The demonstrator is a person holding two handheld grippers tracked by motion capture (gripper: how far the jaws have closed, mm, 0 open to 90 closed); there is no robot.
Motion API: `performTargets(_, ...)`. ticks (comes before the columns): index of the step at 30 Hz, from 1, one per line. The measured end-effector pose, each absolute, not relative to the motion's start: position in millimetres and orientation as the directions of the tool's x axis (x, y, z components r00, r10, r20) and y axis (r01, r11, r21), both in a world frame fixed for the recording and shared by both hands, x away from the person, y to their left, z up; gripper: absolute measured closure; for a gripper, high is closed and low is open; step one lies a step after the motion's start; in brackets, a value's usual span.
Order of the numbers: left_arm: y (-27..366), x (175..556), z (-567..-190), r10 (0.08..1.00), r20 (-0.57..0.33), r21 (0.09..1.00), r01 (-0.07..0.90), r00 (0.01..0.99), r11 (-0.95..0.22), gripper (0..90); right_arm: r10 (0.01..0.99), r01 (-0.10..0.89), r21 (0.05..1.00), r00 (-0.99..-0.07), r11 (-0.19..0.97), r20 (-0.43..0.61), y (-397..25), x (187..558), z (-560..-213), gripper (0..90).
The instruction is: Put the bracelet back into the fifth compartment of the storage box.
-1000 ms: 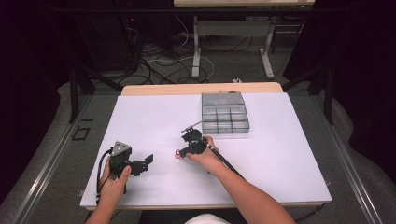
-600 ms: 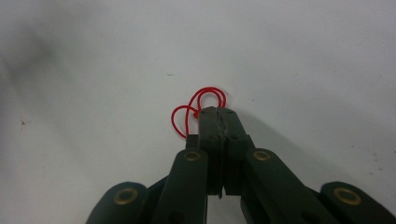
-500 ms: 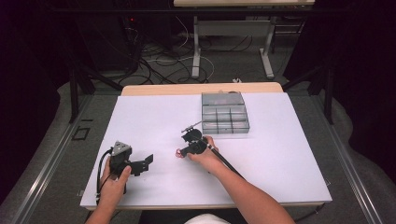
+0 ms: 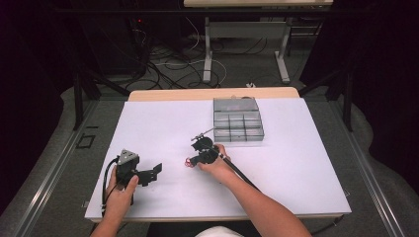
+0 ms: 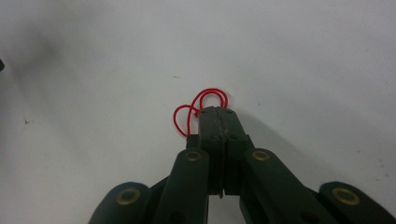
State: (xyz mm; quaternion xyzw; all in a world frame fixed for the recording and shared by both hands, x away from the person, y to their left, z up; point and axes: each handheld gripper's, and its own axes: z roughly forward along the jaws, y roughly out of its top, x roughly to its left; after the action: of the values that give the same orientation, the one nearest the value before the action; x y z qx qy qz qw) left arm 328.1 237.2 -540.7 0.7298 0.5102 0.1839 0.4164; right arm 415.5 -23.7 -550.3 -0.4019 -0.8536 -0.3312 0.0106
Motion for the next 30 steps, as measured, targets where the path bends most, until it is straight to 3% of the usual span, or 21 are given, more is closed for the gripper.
performTargets(10, 237.1, 328.1, -540.4, 0.897, -0.154, 0.790, 0.597, 0.414, -0.140, 5.0, 0.691, 0.687, 0.606, -0.661, 0.402, 0.291, -24.1, 414.7, -548.5, 90.0)
performTargets(17, 237.0, 328.3, -540.7, 0.897, -0.155, 0.790, 0.597, 0.413, -0.138, 5.0, 0.716, 0.704, 0.585, -0.640, 0.403, 0.279, -27.7, 415.9, -542.2, 90.0)
performTargets(20, 237.0, 328.3, -540.8, 0.898, -0.155, 0.790, 0.597, 0.413, -0.138, 5.1, 0.709, 0.679, 0.630, -0.649, 0.376, 0.276, -29.2, 417.7, -543.8, 90.0)
performTargets(30, 237.0, 328.4, -541.0, 0.898, -0.156, 0.789, 0.598, 0.412, -0.137, 5.1, 0.744, 0.706, 0.596, -0.617, 0.381, 0.255, -41.8, 423.8, -532.9, 90.0)
